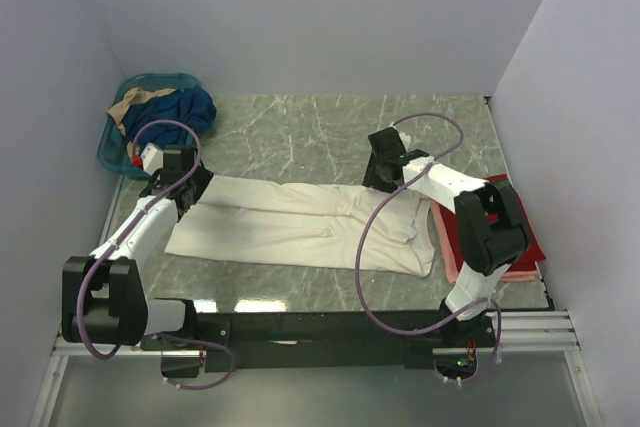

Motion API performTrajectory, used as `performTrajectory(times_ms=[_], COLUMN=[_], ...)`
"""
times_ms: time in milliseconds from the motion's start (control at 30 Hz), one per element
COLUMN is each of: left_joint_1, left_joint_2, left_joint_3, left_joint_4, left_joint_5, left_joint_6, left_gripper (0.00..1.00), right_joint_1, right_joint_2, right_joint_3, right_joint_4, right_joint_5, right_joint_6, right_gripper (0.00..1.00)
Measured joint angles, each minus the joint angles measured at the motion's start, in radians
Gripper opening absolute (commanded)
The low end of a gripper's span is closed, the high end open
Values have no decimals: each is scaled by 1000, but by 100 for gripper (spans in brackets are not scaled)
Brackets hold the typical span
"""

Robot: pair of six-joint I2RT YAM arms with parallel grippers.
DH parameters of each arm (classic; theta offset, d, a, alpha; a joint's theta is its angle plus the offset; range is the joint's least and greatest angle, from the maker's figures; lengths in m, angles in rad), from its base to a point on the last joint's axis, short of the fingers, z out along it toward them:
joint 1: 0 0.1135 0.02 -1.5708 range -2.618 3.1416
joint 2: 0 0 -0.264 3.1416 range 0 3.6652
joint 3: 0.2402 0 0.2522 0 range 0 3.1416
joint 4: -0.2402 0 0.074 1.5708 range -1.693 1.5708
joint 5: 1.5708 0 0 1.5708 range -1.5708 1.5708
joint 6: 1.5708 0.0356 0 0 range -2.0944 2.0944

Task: Fold and stack the t-shirts
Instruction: Fold the tshirt

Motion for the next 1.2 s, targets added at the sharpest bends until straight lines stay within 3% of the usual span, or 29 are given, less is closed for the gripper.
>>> performTrajectory(times_ms=[433,533,667,767,1200], left_joint_1=[0,0,0,0,0], left_joint_2=[-4,-4,-4,-4,-5], left_joint_3=[0,0,0,0,-2], left_joint_4=[-5,-5,-5,-5,-5], left_joint_5=[10,10,11,11,21], left_joint_6=[3,3,5,6,9], left_gripper=[49,49,49,49,48], right_joint_1=[57,65,81,94,218], right_joint_2=[76,85,85,80,-128], right_joint_3=[50,50,50,43,-113], right_joint_4=[-5,-10,-10,-11,-29], right_joint_5=[44,50,57,60,48], right_joint_6=[1,3,7,11,73], right_gripper=[46,35,8,1,0])
